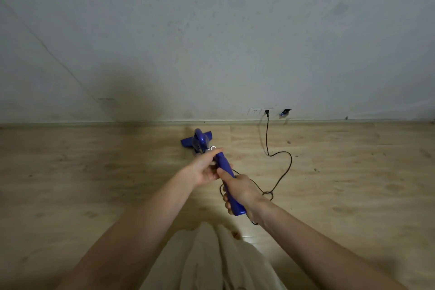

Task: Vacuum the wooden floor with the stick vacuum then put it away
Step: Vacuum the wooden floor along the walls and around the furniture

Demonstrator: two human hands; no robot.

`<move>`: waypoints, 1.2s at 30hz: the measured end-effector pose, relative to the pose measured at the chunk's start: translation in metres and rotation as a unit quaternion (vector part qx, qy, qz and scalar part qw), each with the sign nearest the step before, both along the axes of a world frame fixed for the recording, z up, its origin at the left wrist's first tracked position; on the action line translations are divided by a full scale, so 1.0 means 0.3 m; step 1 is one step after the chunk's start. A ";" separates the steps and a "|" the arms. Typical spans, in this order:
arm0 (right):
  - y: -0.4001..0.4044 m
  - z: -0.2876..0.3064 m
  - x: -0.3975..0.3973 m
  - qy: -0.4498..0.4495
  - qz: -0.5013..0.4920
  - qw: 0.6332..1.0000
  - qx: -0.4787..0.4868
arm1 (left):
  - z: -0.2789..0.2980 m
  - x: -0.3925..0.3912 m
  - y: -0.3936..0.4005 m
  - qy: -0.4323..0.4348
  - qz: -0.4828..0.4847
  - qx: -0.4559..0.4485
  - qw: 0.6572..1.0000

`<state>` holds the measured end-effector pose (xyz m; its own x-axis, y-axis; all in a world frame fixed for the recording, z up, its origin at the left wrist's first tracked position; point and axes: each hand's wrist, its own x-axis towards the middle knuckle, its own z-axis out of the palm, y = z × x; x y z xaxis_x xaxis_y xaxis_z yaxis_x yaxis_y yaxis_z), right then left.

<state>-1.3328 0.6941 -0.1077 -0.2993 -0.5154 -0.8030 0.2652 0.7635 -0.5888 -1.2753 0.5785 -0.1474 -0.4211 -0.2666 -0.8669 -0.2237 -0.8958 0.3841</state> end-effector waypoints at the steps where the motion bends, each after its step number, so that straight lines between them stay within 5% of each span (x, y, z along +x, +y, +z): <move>1: -0.019 -0.012 0.021 -0.005 -0.016 1.000 -0.002 | -0.007 0.012 -0.021 -0.004 -0.009 -0.004 1.000; 17: -0.486 -0.052 0.453 -0.015 -0.150 0.988 -0.005 | -0.042 0.327 -0.509 -0.003 -0.161 -0.019 0.987; 36: -0.012 -0.144 0.554 0.042 -0.116 0.991 0.058 | -0.195 0.425 -0.040 0.006 -0.121 -0.001 0.993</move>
